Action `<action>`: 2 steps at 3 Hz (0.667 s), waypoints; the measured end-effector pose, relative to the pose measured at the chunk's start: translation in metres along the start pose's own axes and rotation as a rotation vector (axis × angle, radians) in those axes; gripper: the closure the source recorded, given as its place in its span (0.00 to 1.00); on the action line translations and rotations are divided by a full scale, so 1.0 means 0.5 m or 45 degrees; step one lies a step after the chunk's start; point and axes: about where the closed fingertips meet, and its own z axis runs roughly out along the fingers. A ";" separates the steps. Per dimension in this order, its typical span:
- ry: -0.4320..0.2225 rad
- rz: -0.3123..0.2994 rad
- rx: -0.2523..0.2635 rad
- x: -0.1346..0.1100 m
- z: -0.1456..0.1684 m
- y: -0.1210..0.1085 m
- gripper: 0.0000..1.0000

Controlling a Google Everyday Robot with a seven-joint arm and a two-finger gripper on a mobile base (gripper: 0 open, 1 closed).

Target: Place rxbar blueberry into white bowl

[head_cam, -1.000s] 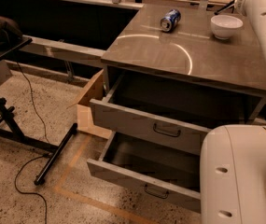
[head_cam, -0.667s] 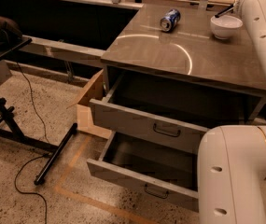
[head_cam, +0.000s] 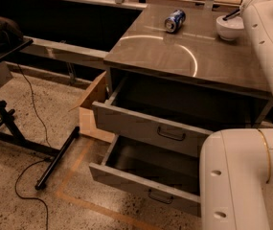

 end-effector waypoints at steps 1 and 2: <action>0.003 0.006 0.019 0.001 0.002 -0.002 0.07; -0.001 0.006 0.025 -0.006 -0.002 -0.004 0.00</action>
Offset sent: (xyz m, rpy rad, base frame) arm 0.0521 -0.0337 0.0401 -0.0013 -0.0094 -0.0290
